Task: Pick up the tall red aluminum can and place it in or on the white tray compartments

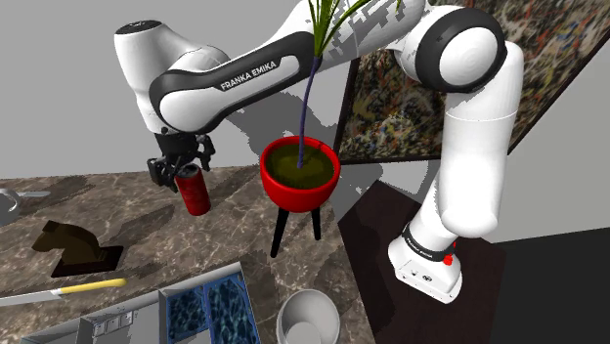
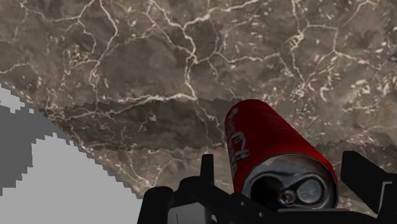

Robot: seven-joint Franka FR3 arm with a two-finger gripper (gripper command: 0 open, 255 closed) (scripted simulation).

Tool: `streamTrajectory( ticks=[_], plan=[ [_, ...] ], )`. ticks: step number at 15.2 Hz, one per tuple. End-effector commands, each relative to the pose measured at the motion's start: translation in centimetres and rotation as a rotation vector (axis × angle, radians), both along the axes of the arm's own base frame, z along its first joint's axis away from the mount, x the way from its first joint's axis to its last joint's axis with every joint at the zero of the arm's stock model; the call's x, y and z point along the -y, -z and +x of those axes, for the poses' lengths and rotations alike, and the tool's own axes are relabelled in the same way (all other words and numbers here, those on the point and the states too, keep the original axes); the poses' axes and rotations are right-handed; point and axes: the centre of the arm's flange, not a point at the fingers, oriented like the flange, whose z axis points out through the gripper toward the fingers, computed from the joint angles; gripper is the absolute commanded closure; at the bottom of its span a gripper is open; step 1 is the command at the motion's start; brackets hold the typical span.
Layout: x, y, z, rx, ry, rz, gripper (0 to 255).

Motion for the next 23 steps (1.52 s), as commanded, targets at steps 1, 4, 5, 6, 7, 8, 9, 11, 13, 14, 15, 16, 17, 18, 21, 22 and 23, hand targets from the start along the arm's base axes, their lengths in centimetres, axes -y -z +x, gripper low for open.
streamTrajectory(
  ticks=[1, 4, 5, 6, 7, 8, 9, 11, 13, 14, 15, 16, 17, 18, 21, 22, 23],
  plan=[
    [0.0, 0.1, 0.0, 0.000, 0.000, 0.000, 0],
    [0.0, 0.1, 0.0, 0.000, 0.000, 0.000, 0],
    [0.0, 0.1, 0.0, 0.000, 0.000, 0.000, 0],
    [0.0, 0.1, 0.0, 0.000, 0.000, 0.000, 255],
    [0.0, 0.1, 0.0, 0.000, 0.000, 0.000, 255],
    [0.0, 0.1, 0.0, 0.000, 0.000, 0.000, 255],
    [0.0, 0.1, 0.0, 0.000, 0.000, 0.000, 255],
    [0.0, 0.1, 0.0, 0.000, 0.000, 0.000, 255],
    [0.0, 0.1, 0.0, 0.000, 0.000, 0.000, 255],
    [0.0, 0.1, 0.0, 0.000, 0.000, 0.000, 255],
    [0.0, 0.1, 0.0, 0.000, 0.000, 0.000, 255],
    [0.0, -0.4, 0.0, 0.000, 0.000, 0.000, 255],
    [0.0, -1.0, 0.0, 0.000, 0.000, 0.000, 255],
    [0.0, -1.5, 0.0, 0.000, 0.000, 0.000, 255],
    [0.0, -3.1, 0.0, 0.000, 0.000, 0.000, 255],
    [0.0, -3.6, 0.0, 0.000, 0.000, 0.000, 255],
    [0.0, -4.1, 0.0, 0.000, 0.000, 0.000, 255]
  ],
)
